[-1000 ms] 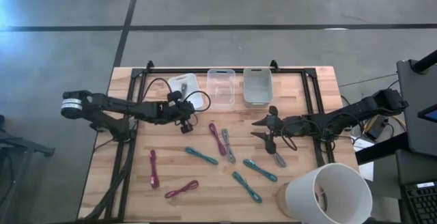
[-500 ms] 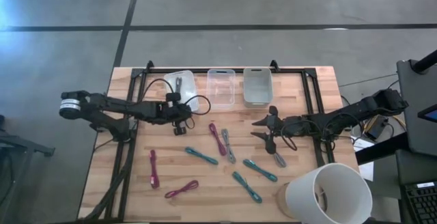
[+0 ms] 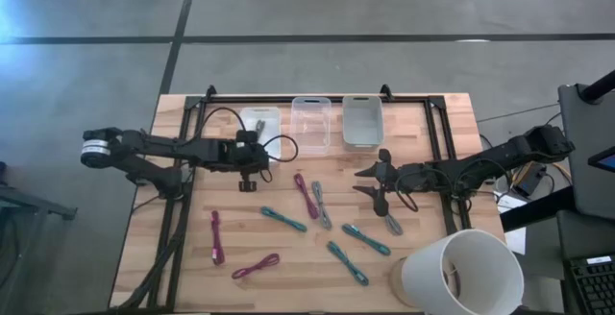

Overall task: Pick & Place USB Port
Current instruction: Adjust the white bin, then put the left gray charger cable into the white bin

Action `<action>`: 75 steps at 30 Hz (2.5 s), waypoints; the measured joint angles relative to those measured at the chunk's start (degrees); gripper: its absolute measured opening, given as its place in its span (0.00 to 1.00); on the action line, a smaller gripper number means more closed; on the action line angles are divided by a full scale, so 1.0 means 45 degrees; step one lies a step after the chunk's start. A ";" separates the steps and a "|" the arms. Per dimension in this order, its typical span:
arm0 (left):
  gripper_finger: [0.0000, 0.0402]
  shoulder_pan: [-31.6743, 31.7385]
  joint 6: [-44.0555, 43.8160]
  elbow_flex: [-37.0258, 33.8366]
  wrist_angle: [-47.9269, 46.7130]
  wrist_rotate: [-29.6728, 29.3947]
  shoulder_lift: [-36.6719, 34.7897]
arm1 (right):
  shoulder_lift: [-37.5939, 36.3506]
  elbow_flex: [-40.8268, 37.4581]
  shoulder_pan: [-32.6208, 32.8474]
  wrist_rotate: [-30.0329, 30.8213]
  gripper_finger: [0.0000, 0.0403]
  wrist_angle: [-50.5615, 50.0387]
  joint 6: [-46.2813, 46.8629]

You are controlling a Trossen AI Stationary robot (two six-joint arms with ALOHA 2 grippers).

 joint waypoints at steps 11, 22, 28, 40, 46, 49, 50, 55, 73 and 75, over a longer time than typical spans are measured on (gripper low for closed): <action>0.01 0.0795 0.0526 0.0017 -0.0078 -0.0035 -0.0015 | 0.0000 0.0000 0.0000 0.0000 0.46 0.0000 -0.0005; 0.01 0.1545 0.1181 0.0024 -0.0015 -0.0042 -0.0010 | 0.0000 0.0000 0.0002 0.0000 0.46 0.0000 -0.0002; 0.01 0.1556 0.1566 0.0024 -0.0019 -0.0040 -0.0010 | 0.0000 0.0000 0.0000 0.0000 0.46 0.0000 -0.0002; 0.22 0.1561 0.1613 0.0015 -0.0030 -0.0069 -0.0010 | 0.0000 0.0000 0.0001 0.0000 0.46 0.0005 0.0000; 0.28 0.1458 0.1913 0.0470 -0.0437 -0.0411 -0.0033 | 0.0000 0.0000 -0.0001 0.0000 0.46 0.0005 -0.0001; 0.28 0.1241 0.1866 0.1180 -0.1176 -0.0626 -0.0091 | 0.0000 0.0000 -0.0003 0.0000 0.46 0.0005 0.0000; 0.28 0.1140 0.1800 0.1444 -0.1377 -0.0627 -0.0137 | -0.0005 0.0000 0.0002 0.0000 0.46 0.0010 0.0005; 0.28 0.0377 0.0978 0.2597 -0.1420 0.0011 -0.0398 | -0.0005 0.0000 -0.0001 0.0000 0.46 0.0015 0.0334; 0.28 -0.2041 -0.2183 0.0337 0.4438 0.2765 -0.0418 | 0.0199 0.1738 0.0011 -0.0390 0.45 -0.5509 0.4572; 0.28 -0.2063 -0.2312 -0.0259 0.5359 0.2832 -0.0418 | 0.0484 0.2140 0.0011 -0.0379 0.44 -0.6436 0.5180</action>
